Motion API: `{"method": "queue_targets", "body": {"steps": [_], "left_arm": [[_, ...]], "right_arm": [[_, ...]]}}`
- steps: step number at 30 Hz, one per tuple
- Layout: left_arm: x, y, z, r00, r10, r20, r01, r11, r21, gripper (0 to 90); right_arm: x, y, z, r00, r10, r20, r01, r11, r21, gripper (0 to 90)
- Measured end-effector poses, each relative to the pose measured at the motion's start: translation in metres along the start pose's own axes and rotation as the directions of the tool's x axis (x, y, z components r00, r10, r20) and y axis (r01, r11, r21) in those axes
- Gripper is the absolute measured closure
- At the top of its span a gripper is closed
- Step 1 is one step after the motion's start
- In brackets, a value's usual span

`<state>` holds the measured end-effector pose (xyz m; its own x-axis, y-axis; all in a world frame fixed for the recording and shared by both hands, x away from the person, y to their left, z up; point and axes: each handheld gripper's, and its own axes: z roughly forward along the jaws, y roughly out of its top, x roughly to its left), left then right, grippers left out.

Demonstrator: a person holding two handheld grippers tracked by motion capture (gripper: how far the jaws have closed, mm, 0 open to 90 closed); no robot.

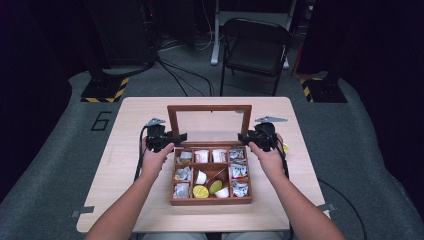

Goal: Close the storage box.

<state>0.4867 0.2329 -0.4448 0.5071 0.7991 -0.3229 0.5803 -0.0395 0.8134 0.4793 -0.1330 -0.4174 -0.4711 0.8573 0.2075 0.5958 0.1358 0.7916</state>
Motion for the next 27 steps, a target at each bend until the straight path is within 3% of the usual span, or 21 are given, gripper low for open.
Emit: {"method": "queue_targets", "body": {"steps": [4,12,15,22,27], "left_arm": [[-0.005,0.004,-0.007,1.0000,0.004,0.009,-0.004,0.9986,-0.052,41.1],[-0.012,0.008,-0.028,0.9991,0.032,0.028,-0.029,0.9939,-0.106,41.2],[-0.017,0.009,-0.036,0.9987,0.045,0.022,-0.042,0.9917,-0.122,42.1],[-0.027,0.009,-0.057,0.9971,0.068,0.036,-0.062,0.9874,-0.146,42.5],[-0.035,0.008,-0.067,0.9952,0.096,0.023,-0.092,0.9894,-0.112,42.7]], "right_arm": [[0.001,-0.001,-0.002,0.9999,-0.013,-0.008,0.013,1.000,0.004,48.2],[0.003,-0.001,-0.013,0.9991,-0.027,-0.033,0.026,0.999,-0.027,46.2],[0.007,0.003,-0.019,0.9980,-0.053,-0.035,0.051,0.998,-0.043,44.9],[0.017,0.007,-0.037,0.9948,-0.094,-0.037,0.091,0.992,-0.082,44.6],[0.020,0.008,-0.051,0.9930,-0.111,-0.040,0.108,0.990,-0.087,49.2]]}}
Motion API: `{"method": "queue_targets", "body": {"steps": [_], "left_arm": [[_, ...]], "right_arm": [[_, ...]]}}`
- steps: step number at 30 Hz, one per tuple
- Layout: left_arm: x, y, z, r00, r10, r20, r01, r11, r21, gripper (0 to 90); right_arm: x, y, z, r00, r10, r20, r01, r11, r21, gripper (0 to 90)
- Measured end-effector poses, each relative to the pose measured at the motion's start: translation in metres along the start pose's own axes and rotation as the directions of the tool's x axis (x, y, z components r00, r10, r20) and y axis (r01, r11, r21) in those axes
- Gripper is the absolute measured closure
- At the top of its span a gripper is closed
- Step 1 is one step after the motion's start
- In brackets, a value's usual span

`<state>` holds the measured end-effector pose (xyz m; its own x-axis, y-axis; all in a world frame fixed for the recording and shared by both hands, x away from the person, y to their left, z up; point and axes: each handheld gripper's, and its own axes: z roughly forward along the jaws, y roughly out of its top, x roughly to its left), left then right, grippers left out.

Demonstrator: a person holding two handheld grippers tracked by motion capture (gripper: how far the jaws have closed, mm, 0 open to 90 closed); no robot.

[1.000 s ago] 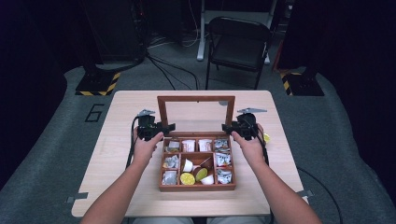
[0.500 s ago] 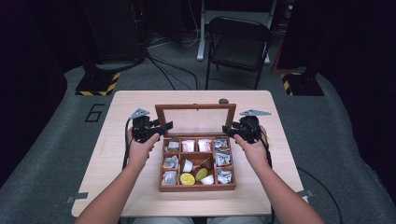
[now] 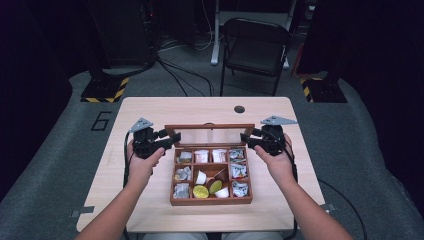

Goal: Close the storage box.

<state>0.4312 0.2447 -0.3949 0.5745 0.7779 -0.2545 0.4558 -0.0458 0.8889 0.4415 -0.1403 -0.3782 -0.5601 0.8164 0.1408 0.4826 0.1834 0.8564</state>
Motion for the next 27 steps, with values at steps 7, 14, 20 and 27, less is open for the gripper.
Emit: {"method": "queue_targets", "body": {"steps": [7,14,20,27], "left_arm": [[-0.003,-0.005,-0.012,0.9994,-0.007,0.035,0.007,1.0000,-0.001,42.8],[-0.012,-0.012,-0.026,0.9975,0.036,0.060,-0.038,0.9990,0.025,42.4],[-0.021,-0.028,-0.038,0.9950,0.045,0.089,-0.049,0.9981,0.037,42.1],[-0.028,-0.050,-0.045,0.9942,0.061,0.088,-0.067,0.9959,0.061,42.1]], "right_arm": [[0.004,-0.008,-0.014,0.9996,0.005,-0.027,-0.005,1.000,0.002,49.3],[0.012,-0.015,-0.027,0.9983,-0.024,-0.053,0.024,1.000,-0.002,49.4],[0.023,-0.029,-0.038,0.9966,-0.066,-0.049,0.067,0.998,0.012,49.7],[0.030,-0.054,-0.047,0.9957,-0.074,-0.055,0.075,0.997,0.024,50.3]]}}
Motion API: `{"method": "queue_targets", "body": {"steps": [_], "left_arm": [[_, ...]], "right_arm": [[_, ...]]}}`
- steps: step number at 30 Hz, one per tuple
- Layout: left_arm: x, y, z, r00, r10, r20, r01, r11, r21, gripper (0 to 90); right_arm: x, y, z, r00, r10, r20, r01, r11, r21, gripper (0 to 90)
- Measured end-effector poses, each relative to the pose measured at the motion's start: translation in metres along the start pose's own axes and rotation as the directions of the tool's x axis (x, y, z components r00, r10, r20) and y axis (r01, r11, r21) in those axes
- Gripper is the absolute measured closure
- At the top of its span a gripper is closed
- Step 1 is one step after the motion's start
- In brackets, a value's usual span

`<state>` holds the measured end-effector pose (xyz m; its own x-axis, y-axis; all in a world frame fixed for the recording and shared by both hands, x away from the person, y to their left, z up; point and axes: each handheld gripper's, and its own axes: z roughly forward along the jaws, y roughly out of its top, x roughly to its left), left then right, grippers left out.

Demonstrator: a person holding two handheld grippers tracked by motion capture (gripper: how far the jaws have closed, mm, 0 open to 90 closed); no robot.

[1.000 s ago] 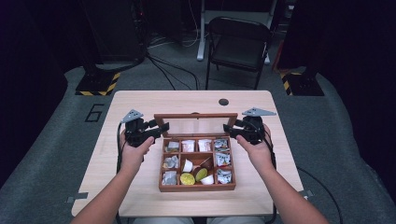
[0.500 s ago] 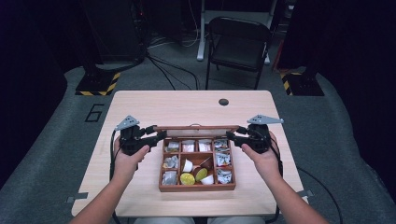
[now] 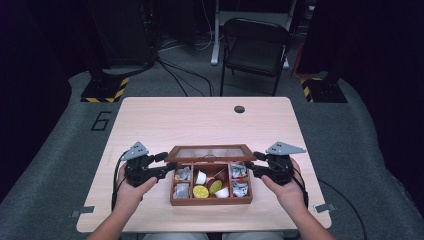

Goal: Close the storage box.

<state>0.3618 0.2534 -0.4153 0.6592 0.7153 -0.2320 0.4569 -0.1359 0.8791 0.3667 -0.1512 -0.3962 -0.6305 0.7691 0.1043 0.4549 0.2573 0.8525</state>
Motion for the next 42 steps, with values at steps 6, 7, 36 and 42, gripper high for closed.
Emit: {"method": "queue_targets", "body": {"steps": [6,7,36,42], "left_arm": [[-0.004,-0.019,-0.005,0.9999,-0.016,-0.005,0.016,0.9999,0.007,42.1],[-0.005,-0.022,-0.006,0.9997,-0.026,-0.005,0.026,0.9996,0.010,42.1],[-0.023,-0.065,-0.005,0.9996,0.022,-0.017,-0.020,0.9915,0.129,43.0],[-0.026,-0.071,-0.004,0.9995,0.031,-0.006,-0.030,0.9886,0.147,43.2]], "right_arm": [[0.003,-0.018,0.000,0.9999,-0.003,-0.013,0.004,1.000,0.016,50.0],[0.004,-0.020,-0.001,0.9999,-0.001,-0.012,0.001,1.000,0.018,50.1],[0.017,-0.071,0.005,0.9978,-0.004,-0.067,0.010,0.996,0.092,50.8],[0.019,-0.077,0.006,0.9978,-0.025,-0.061,0.032,0.993,0.113,50.5]]}}
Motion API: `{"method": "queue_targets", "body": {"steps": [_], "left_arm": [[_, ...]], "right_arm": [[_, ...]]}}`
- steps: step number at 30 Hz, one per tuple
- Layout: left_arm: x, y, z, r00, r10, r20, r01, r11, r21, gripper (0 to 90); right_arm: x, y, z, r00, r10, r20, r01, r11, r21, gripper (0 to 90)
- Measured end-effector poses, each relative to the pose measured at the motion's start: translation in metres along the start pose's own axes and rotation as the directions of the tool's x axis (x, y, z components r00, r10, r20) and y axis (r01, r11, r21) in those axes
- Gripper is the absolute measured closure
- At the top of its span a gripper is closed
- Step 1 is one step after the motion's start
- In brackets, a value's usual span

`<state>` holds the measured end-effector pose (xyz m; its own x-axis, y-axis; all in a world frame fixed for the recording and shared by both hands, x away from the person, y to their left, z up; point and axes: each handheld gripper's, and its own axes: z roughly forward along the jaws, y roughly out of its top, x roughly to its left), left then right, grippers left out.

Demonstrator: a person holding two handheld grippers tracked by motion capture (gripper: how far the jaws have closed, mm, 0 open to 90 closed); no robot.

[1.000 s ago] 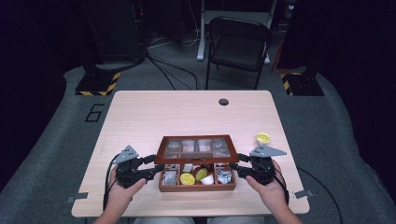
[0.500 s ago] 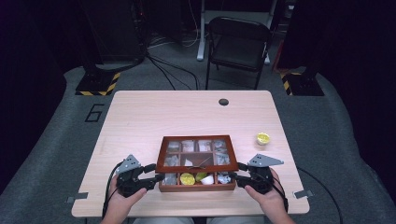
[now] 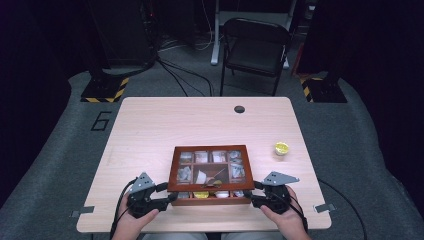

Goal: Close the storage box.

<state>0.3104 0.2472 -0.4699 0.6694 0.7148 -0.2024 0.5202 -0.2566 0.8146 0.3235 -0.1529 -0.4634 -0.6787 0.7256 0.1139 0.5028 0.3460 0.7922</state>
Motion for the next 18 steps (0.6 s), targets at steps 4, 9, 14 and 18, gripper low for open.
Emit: {"method": "queue_targets", "body": {"steps": [4,9,14,18], "left_arm": [[-0.0015,-0.0030,0.0016,1.0000,0.002,-0.002,-0.002,0.9999,0.014,43.1],[-0.0008,-0.0049,0.0042,0.9994,0.034,-0.008,-0.034,0.9988,0.036,43.0],[-0.0016,-0.0072,0.0050,0.9998,0.020,0.000,-0.020,0.9981,0.059,43.0],[-0.0019,-0.0098,0.0057,1.0000,0.005,0.005,-0.005,0.9973,0.074,43.1]], "right_arm": [[-0.0006,-0.0027,0.0023,0.9997,-0.024,0.000,0.024,1.000,0.014,50.3],[0.0001,-0.0055,0.0046,0.9998,-0.019,-0.004,0.019,0.999,0.035,49.7],[-0.0004,-0.0078,0.0045,0.9998,-0.003,-0.019,0.004,0.999,0.047,49.1],[0.0001,-0.0107,0.0067,0.9997,-0.004,-0.025,0.006,0.997,0.072,48.4]]}}
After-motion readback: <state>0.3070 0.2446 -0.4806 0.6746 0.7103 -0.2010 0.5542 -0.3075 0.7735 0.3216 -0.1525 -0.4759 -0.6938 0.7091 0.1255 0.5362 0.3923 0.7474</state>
